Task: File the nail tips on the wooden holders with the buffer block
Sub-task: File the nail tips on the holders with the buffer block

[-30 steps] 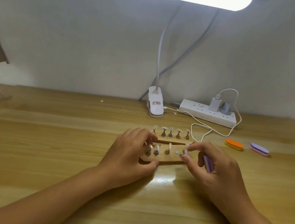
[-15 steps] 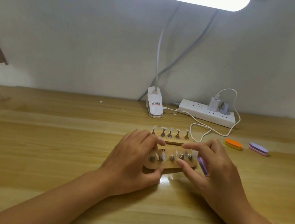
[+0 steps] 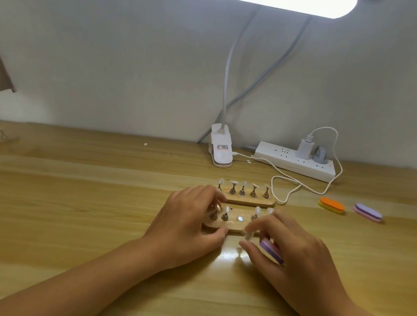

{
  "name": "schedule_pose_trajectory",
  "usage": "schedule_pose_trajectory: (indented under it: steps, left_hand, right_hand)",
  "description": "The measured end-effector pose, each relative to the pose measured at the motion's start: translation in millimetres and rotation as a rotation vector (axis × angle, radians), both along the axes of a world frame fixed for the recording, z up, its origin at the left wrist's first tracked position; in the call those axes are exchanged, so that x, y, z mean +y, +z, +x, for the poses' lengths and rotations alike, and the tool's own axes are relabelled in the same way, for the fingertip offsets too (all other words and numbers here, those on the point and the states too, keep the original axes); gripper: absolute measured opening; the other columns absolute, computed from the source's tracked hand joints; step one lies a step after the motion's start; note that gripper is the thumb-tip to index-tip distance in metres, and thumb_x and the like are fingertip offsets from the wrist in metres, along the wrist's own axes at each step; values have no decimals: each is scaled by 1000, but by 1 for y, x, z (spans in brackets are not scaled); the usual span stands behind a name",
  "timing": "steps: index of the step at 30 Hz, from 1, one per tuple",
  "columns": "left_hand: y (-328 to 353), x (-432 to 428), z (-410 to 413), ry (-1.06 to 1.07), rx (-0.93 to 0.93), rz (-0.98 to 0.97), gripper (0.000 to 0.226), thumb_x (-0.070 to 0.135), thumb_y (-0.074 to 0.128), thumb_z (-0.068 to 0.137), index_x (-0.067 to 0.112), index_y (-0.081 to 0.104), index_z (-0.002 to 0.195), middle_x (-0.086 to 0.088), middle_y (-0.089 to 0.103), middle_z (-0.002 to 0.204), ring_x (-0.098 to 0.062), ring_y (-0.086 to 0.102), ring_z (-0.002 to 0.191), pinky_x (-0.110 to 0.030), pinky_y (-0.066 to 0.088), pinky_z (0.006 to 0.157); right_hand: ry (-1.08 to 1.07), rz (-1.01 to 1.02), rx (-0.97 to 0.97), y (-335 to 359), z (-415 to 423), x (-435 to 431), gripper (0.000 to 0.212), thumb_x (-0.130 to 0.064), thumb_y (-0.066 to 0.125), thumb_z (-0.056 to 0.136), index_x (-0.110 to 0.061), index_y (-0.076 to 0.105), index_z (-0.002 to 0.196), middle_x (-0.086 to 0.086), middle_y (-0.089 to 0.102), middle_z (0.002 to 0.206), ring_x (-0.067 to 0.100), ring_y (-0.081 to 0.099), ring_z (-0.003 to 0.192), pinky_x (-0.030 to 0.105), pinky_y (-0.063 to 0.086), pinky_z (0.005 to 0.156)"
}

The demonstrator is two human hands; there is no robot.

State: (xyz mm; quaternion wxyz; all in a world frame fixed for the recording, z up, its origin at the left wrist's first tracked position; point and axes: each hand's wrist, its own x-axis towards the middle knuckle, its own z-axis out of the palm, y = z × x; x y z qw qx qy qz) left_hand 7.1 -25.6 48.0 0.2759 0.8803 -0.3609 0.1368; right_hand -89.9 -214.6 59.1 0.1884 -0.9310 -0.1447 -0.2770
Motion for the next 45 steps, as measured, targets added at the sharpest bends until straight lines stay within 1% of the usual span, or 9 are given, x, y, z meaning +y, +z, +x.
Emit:
schedule_pose_trajectory:
  steps: [3, 9, 15, 20, 27, 32, 35, 39, 45]
  left_hand:
    - [-1, 1, 3, 38, 18, -20, 46, 52, 65, 82, 33, 49, 121, 21, 54, 113, -1, 51, 107, -25, 38, 94]
    - [2, -5, -15, -146, -340, -22, 40, 49, 67, 80, 20, 59, 106, 5, 63, 102, -14, 59, 95, -29, 46, 84]
    - [7, -4, -16, -255, -151, -54, 21, 36, 53, 93, 21, 66, 100, 11, 67, 90, -6, 59, 78, -34, 52, 63]
    - [8, -4, -14, -273, -49, -77, 23, 41, 56, 89, 25, 66, 103, 14, 67, 89, -1, 58, 75, -25, 51, 62]
    - [4, -11, -18, -309, 223, -283, 17, 34, 63, 81, 22, 66, 92, 24, 63, 81, -4, 61, 67, -14, 42, 56]
    - [4, -11, -19, -285, 232, -299, 9, 20, 66, 80, 23, 62, 88, 23, 63, 83, -8, 49, 55, -16, 36, 54]
    - [6, -10, -17, -250, 289, -347, 10, 9, 66, 84, 18, 65, 87, 21, 63, 78, -8, 43, 52, -16, 34, 53]
    - [8, -8, -14, -277, 444, -317, 25, 0, 62, 90, 23, 69, 83, 20, 64, 80, -12, 46, 59, -23, 37, 58]
    - [7, -7, -11, -342, 442, -256, 19, 7, 58, 97, 20, 71, 93, 27, 62, 78, 3, 50, 63, -16, 38, 61]
  right_hand:
    - [-1, 105, 41, -1, 0, 0, 19, -42, 65, 83, -25, 60, 90, -14, 58, 76, 11, 55, 59, 38, 50, 48]
    - [44, 546, 138, 0, 4, 5, 35, -52, 60, 78, -19, 56, 87, 0, 60, 80, 17, 55, 63, 34, 46, 57]
    - [132, 608, 253, -7, 5, 16, 24, -44, 60, 83, -21, 54, 88, -2, 59, 77, 6, 50, 59, 18, 39, 54]
    - [132, 629, 301, -7, 6, 16, 20, -53, 56, 82, -35, 50, 87, 1, 58, 75, 19, 51, 61, 33, 43, 56]
    - [130, 618, 309, -9, 6, 14, 21, -54, 56, 82, -34, 52, 88, 6, 59, 79, 23, 53, 67, 28, 40, 58]
    - [112, 664, 295, -4, 4, 16, 34, -56, 60, 75, -29, 54, 95, 1, 61, 73, 15, 54, 60, 24, 43, 57]
    - [54, 755, 280, -5, 5, 13, 39, -43, 66, 82, -28, 43, 109, -6, 47, 54, 3, 41, 49, 12, 34, 50]
    - [46, 865, 421, -6, 5, 6, 30, -29, 48, 81, -22, 35, 107, 2, 46, 88, 1, 39, 60, 13, 34, 54]
    - [86, 707, 385, -12, 5, 6, 38, -4, 45, 96, -36, 45, 116, -10, 55, 94, 3, 52, 72, 23, 40, 69]
